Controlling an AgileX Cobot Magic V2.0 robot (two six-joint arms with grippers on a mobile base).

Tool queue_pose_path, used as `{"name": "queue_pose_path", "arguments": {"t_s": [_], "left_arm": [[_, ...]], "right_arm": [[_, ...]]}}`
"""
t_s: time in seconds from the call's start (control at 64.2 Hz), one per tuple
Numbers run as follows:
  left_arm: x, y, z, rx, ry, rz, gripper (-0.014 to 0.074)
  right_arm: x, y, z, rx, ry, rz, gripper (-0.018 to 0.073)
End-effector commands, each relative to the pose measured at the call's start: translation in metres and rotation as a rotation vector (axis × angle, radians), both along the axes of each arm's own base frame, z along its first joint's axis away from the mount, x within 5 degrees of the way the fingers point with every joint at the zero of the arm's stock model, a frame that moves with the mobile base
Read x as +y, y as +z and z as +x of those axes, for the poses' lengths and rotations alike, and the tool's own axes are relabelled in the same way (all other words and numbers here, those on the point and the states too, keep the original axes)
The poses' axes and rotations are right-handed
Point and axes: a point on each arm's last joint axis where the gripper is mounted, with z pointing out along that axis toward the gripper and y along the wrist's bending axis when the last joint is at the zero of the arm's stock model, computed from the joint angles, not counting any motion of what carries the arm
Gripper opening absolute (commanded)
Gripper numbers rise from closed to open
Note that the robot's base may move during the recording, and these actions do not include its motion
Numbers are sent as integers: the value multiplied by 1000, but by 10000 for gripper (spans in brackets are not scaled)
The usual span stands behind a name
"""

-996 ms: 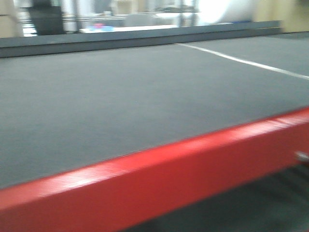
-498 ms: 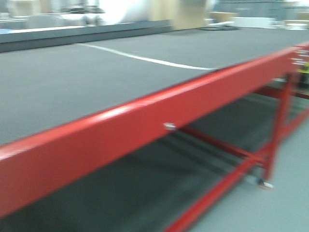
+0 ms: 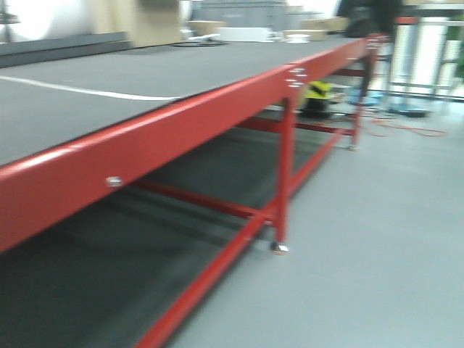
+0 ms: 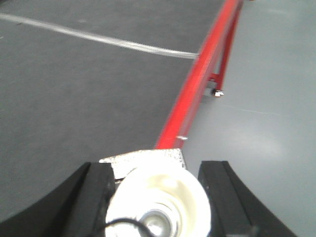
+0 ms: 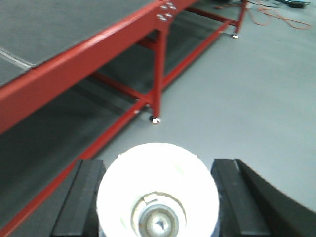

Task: Place valve from conveyor to right shelf box
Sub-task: 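Drive the base past the red conveyor to the shelf of blue boxes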

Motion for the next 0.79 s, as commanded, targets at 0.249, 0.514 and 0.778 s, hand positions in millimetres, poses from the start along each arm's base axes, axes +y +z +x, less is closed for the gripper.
{"name": "queue_pose_path", "arguments": {"t_s": [0.249,0.514,0.778], "left_arm": [[-1,7,-3,-70,0,-6,-111],[-1,7,-3,-70,0,-6,-111],[-1,7,-3,-70,0,-6,-111]], "right_arm": [[-1,12,-2,-102,1,7,-162],[-1,12,-2,-102,1,7,-162],[-1,12,-2,-102,1,7,-162]]}}
